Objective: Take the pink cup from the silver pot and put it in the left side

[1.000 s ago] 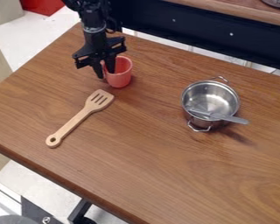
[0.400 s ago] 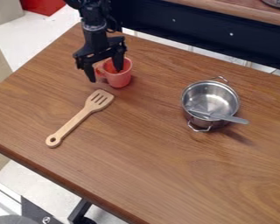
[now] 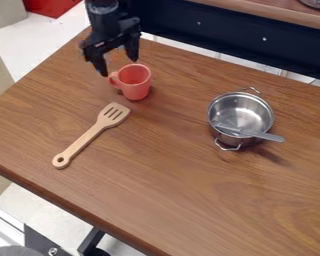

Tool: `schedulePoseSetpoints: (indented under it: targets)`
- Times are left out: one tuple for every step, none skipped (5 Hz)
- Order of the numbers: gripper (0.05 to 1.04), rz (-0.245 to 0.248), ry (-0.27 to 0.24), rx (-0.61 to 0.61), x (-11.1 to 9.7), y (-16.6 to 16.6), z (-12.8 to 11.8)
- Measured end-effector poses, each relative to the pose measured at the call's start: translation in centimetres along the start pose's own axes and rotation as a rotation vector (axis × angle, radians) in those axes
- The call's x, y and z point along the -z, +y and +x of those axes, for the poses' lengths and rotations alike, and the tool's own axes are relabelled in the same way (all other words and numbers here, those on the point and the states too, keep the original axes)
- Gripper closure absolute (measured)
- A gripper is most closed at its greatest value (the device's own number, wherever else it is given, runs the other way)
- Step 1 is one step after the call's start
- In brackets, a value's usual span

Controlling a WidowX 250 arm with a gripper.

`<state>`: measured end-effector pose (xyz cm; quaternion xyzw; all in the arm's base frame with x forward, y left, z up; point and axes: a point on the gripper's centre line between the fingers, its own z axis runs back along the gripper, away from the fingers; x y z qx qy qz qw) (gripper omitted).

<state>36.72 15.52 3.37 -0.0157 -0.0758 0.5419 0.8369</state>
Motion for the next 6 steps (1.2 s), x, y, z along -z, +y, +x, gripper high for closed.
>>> schedulePoseSetpoints:
  targets:
    - [0.084,-0.010,0.060,0.031,-0.6,-0.4,-1.3]
    - [0.084,-0.013,0.068,0.093,-2.4,-0.8,-3.1]
    - [0.084,0.038,0.120,0.186,-1.1,-0.5,-6.3]
    - [0.084,0.038,0.085,0.235,-0.8,-2.0,-8.1]
    - [0.084,0.027,0.061,0.226,-0.3,-4.3,-8.9]
    - [0.084,0.013,0.044,0.184,0.1,-6.3,-8.6]
